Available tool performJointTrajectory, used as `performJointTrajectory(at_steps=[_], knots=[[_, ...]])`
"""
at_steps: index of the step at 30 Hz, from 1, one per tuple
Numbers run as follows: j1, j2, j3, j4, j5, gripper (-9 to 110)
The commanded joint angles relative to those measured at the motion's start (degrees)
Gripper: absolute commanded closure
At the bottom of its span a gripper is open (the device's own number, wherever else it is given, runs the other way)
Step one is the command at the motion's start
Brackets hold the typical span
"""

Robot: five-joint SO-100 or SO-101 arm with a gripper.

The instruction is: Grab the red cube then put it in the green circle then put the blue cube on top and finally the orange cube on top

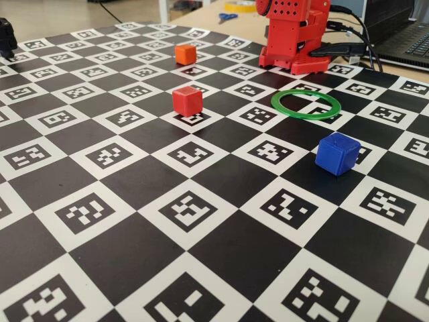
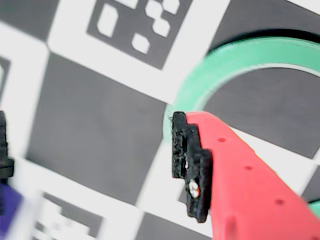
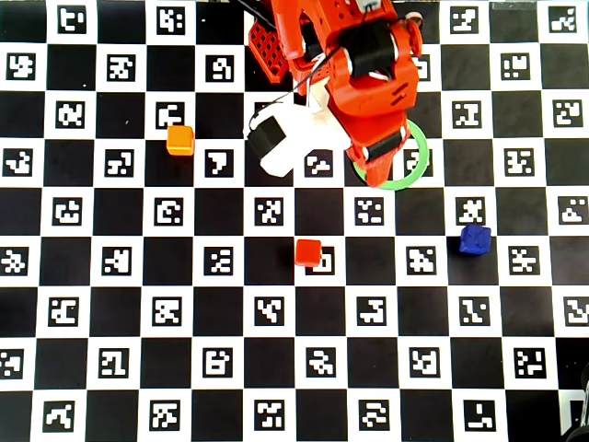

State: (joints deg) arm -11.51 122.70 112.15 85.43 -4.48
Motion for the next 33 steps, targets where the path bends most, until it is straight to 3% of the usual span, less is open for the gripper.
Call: performJointTrajectory(at_steps=[1,16,33], knots=[[3.08,-1.76,-7.56,-1.58,5.01,67],[8.35,-13.89,-15.29,-1.67,17.75,55],[11.95,-28.13,-15.12,-11.87,14.68,56]])
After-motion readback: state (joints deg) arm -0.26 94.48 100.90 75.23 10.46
